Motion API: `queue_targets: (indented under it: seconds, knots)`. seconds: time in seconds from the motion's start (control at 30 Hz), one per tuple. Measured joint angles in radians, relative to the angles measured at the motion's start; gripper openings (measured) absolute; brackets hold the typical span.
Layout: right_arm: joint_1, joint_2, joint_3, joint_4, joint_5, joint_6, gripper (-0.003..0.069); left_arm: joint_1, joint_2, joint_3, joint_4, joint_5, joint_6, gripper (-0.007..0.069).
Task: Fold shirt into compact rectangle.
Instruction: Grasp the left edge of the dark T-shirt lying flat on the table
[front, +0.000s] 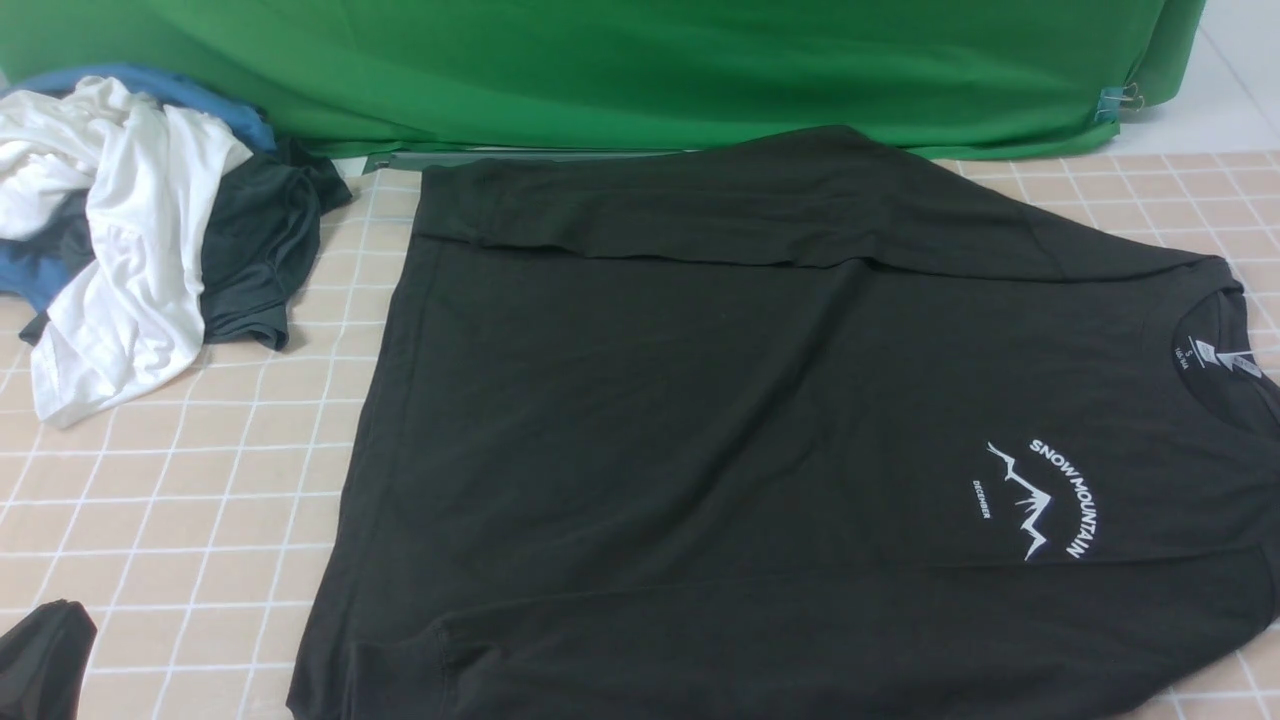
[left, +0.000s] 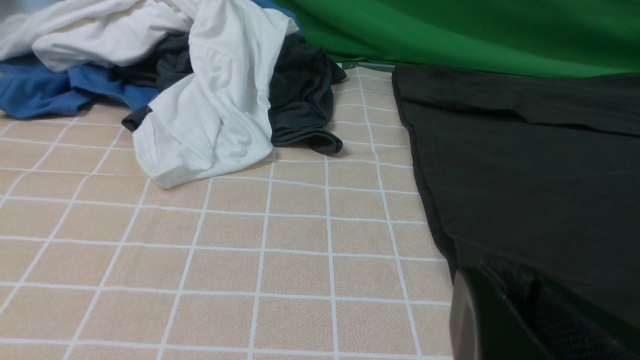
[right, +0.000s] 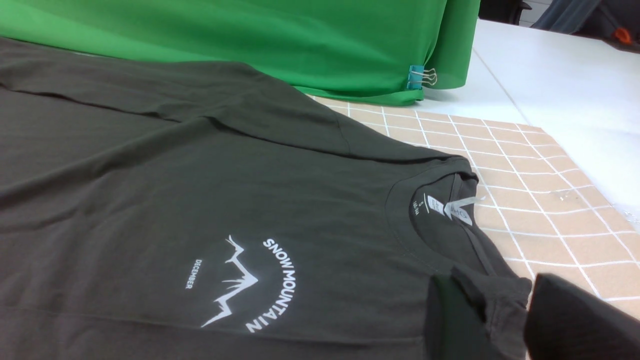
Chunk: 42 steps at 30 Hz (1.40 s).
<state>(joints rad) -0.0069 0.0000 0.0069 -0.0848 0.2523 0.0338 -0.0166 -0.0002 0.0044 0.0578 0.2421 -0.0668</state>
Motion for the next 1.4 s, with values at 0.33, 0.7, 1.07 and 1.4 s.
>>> queue_targets:
  seconds: [0.33,0.7,1.07,1.4]
  knots:
    - [0.000,0.000,0.000,0.186,-0.185,0.376,0.0240,0.000,0.000,0.000,-0.584,-0.026,-0.290,0.0016]
    - [0.000,0.000,0.000,0.210,-0.258,0.472,0.0240,0.000,0.000,0.000,-0.781,-0.070,-0.324,0.0016]
    - [0.000,0.068,-0.153,0.213,-0.216,0.382,0.0045,0.000,0.035,-0.149,-0.732,-0.063,-0.298,0.0016]
    - [0.000,0.569,-0.657,0.212,0.503,-0.034,0.0031,0.000,0.714,-0.668,-0.613,0.669,-0.025,0.0016]
